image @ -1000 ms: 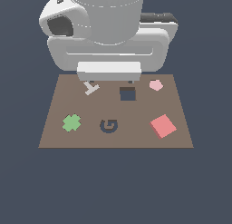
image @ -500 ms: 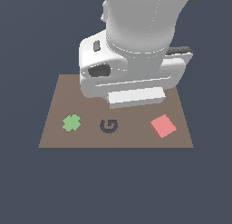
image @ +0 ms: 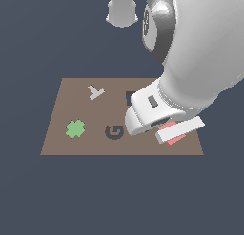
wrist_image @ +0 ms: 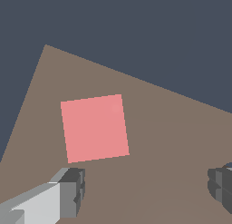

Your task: Insert a designated object into the corresponding slot on a board.

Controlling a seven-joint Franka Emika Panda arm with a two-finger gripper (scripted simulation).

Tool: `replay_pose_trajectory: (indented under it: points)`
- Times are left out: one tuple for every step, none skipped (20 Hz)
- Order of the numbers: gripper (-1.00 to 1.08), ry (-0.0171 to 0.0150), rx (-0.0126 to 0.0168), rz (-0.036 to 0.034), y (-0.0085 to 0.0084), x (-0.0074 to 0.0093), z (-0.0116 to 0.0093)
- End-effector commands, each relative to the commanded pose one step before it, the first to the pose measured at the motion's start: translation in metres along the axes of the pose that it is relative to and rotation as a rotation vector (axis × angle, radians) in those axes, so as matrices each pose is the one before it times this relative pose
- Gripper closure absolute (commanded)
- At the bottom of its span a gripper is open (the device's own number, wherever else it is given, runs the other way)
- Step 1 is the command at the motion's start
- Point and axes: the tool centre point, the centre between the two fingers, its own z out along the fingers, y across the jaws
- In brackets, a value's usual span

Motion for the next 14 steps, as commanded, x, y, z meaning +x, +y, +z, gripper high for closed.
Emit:
replay_pose_trajectory:
  points:
    - [-0.92,-0.00084,0.00057,-0.0441,-0.01281,0.00969,0.012]
    - [-0.92,-0.00071,0.00026,-0.01458,-0.00435,0.00313,0.00403]
    - [-0.92,-0.00065,0.00022,-0.01331,-0.00398,0.00286,0.00367]
    - [-0.92,-0.00059,0.00019,-0.012,-0.00358,0.00258,0.0033]
    - [-0.92,-0.00053,0.00016,-0.01067,-0.00318,0.0023,0.00293]
    - [-0.92,-0.00047,0.00013,-0.00935,-0.00278,0.00201,0.00255]
    - [-0.92,-0.00041,0.00009,-0.00803,-0.00238,0.00173,0.00217]
    - [-0.92,-0.00035,0.00006,-0.0067,-0.00199,0.00145,0.00179]
    - [-0.92,-0.00029,0.00003,-0.00536,-0.00158,0.00116,0.00141]
    - [-0.92,-0.00023,0.0,-0.00405,-0.00119,0.00088,0.00103]
    - [-0.92,-0.00017,-0.00003,-0.00276,-0.00082,0.0006,0.00065]
    - [-0.92,-0.00011,-0.00006,-0.00138,-0.00038,0.00031,0.00027]
    - [-0.92,0.0,0.0,0.0,0.00012,0.00001,-0.00003]
    - [-0.92,-0.00076,0.00069,0.00193,-0.00023,-0.00076,-0.00013]
